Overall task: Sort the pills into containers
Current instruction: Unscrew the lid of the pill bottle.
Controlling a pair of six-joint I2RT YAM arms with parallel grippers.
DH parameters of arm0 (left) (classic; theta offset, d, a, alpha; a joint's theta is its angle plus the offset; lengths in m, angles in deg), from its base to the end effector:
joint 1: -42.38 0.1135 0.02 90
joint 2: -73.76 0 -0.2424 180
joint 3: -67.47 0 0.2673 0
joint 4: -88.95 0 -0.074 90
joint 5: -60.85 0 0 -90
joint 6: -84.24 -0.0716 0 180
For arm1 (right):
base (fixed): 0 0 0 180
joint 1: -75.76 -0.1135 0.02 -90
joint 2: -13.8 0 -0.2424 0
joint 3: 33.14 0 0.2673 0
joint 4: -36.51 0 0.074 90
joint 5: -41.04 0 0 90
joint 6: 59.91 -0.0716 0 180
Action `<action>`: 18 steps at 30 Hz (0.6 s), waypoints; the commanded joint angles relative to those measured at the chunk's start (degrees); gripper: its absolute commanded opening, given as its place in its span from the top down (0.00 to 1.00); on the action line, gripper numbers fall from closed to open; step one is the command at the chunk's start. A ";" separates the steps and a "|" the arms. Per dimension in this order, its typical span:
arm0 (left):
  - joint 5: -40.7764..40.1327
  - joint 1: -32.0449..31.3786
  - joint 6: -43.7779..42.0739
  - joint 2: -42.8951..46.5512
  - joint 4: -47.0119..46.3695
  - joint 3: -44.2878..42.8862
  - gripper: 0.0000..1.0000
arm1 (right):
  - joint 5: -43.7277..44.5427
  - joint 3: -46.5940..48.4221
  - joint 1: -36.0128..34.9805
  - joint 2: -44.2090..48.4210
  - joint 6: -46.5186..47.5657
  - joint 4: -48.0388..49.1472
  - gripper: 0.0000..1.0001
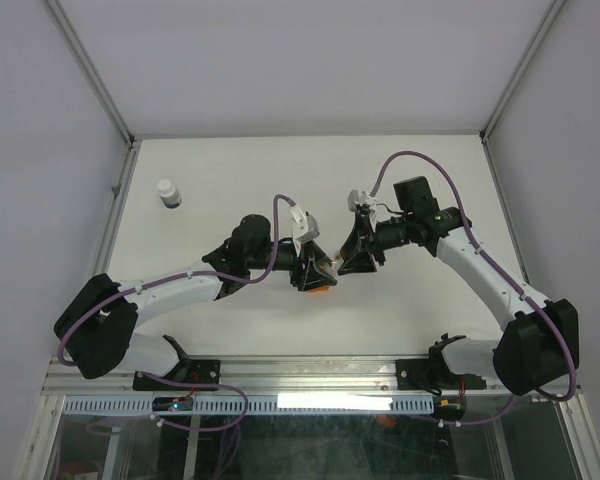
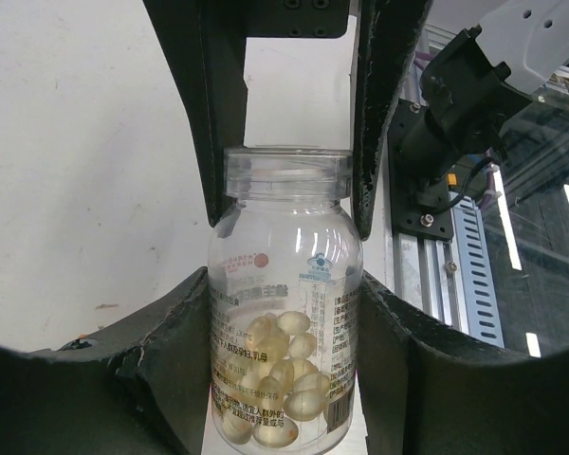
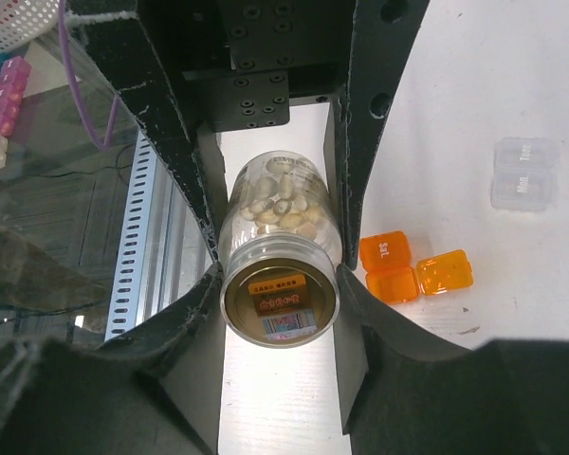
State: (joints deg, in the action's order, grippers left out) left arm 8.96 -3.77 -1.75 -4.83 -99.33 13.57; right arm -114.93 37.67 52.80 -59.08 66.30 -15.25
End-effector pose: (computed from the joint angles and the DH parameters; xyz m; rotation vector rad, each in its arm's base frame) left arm 0.2036 -0.2758 0.2026 1.1490 1.6075 -1.2050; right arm 0.2292 0.1681 0.2522 -1.4221 1.6045 1.2732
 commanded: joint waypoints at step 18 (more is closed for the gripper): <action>0.56 -0.35 4.64 -0.21 -9.89 1.22 0.58 | -9.37 1.49 -0.34 0.19 -0.90 1.23 1.00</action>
State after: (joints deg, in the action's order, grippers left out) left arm 9.94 -3.77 2.01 -4.87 -103.33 15.14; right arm -117.34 37.67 53.36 -59.43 66.19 -15.71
